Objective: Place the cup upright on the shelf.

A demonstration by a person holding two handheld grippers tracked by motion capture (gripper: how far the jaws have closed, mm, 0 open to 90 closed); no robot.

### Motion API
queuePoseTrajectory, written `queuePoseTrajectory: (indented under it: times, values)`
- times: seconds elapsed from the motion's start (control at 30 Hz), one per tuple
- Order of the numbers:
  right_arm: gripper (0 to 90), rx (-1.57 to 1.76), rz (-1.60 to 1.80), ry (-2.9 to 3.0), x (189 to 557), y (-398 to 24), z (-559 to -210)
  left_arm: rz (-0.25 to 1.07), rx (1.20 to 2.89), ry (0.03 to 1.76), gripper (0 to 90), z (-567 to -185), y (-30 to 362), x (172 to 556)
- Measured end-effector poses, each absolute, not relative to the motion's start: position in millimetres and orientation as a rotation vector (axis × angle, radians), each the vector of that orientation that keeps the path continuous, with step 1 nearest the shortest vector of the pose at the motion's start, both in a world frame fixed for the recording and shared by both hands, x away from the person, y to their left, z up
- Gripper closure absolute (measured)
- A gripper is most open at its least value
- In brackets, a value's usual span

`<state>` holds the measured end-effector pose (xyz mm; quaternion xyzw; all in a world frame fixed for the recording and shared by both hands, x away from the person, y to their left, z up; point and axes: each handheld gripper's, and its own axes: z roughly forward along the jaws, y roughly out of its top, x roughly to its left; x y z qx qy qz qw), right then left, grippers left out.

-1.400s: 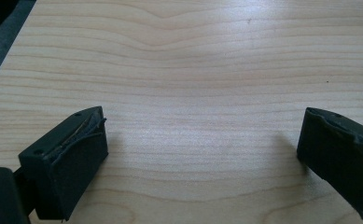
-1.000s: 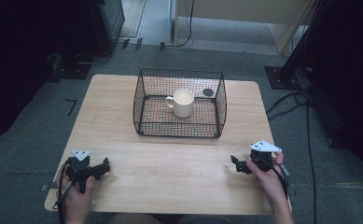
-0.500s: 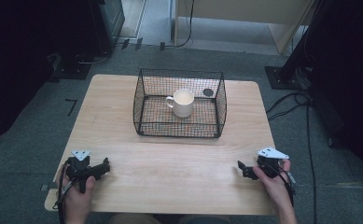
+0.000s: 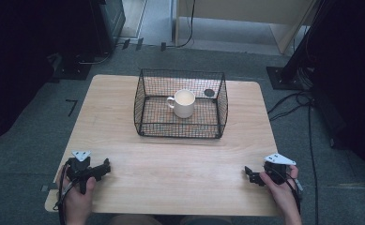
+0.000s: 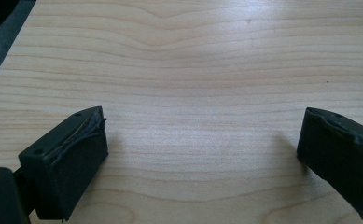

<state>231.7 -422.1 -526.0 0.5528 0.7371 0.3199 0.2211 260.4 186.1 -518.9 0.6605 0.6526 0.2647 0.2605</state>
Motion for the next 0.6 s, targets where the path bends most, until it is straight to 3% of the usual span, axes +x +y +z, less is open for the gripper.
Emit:
queuePoseTrajectory:
  times: [0.6]
  values:
    - [3.2, 1.575, 0.864, 1.984, 216.5, -423.4, -526.2, 0.717, 1.788, 1.767, 1.8, -518.9, 186.0, 260.3]
